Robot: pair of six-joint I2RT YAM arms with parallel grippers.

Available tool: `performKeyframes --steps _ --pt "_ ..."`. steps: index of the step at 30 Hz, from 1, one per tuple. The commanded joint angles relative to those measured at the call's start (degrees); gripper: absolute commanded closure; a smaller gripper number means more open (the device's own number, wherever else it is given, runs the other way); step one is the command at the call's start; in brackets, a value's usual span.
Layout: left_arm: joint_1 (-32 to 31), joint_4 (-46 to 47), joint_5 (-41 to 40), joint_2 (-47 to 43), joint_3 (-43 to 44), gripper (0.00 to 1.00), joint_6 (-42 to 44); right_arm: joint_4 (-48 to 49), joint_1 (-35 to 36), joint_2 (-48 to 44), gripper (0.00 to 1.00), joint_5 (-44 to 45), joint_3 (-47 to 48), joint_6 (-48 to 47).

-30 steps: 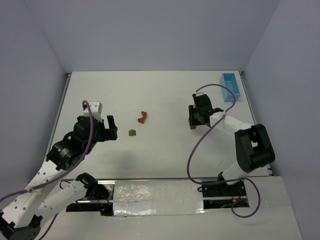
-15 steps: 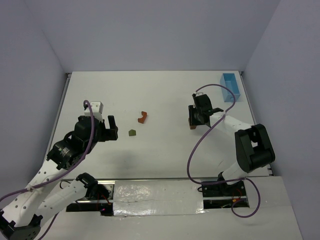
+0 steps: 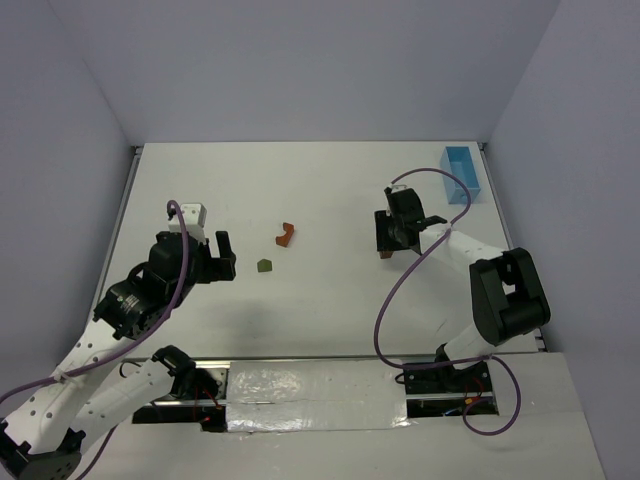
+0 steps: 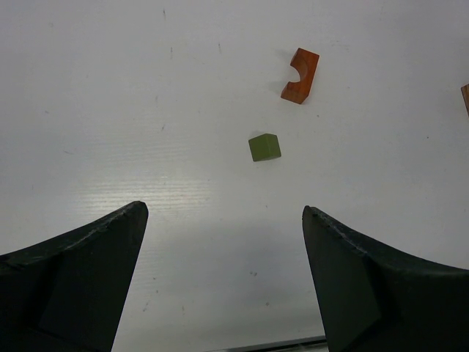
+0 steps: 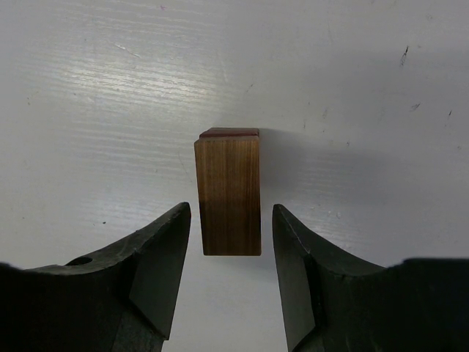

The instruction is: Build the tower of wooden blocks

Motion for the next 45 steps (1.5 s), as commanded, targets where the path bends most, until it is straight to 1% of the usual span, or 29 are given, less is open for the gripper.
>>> performKeyframes --steps 1,16,45 --pt "-0.42 1.98 0.22 0.05 -0.23 0.01 1.19 0.07 0.31 -2.09 0.44 -0.24 1.14 -0.13" --pt "-0.42 1.89 0.13 0.22 -0.32 0.01 1.10 0.15 0.39 -2.27 0.44 -2.18 0.96 -0.40" --pt "-0.60 1.98 0.30 0.57 -0.32 0.00 1.19 -0.46 0.74 -1.83 0.46 -2.09 1.40 -0.66"
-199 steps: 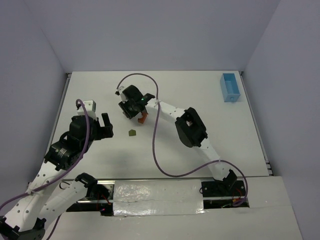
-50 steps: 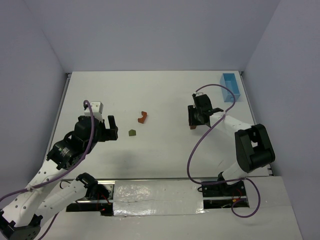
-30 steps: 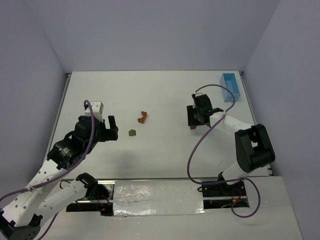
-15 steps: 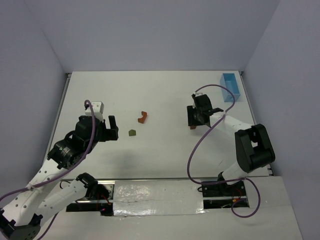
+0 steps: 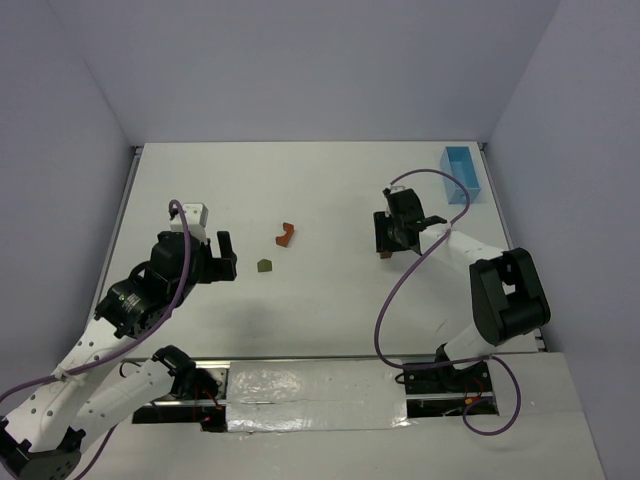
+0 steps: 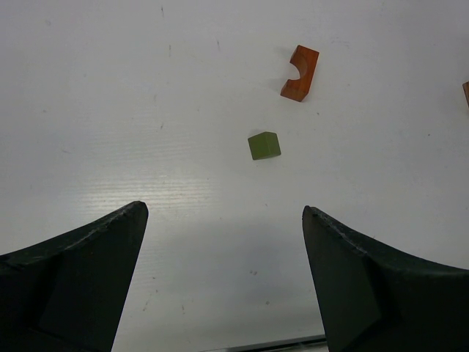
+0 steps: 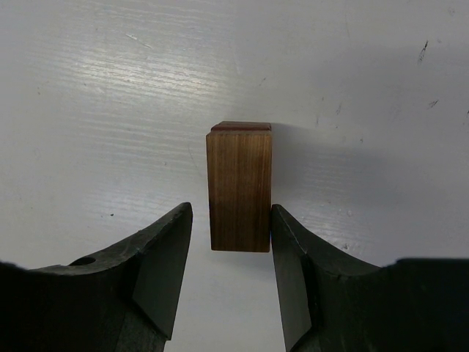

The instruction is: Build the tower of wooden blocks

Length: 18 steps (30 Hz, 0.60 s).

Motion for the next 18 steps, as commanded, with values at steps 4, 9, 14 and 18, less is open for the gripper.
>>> performKeyframes --steps 4,9,14,18 --pt "-0.23 1.98 0.31 0.09 -0.32 0.01 1.19 0.19 0.57 -1.80 0.46 -0.37 1.40 -0.71" --pt "-0.31 1.98 0.31 0.18 -0.23 0.01 1.19 -0.24 0.66 -1.37 0.46 0.42 1.84 -0.62" --pt "-0.40 1.98 0.22 0.18 -0.23 0.01 1.10 -1.12 0.66 -1.36 0.45 2.09 2.28 -0.09" --pt "-0.32 1.89 0.04 0.44 -0.32 0.01 1.10 -3.66 0.75 -3.47 0.34 4.29 4.03 0.17"
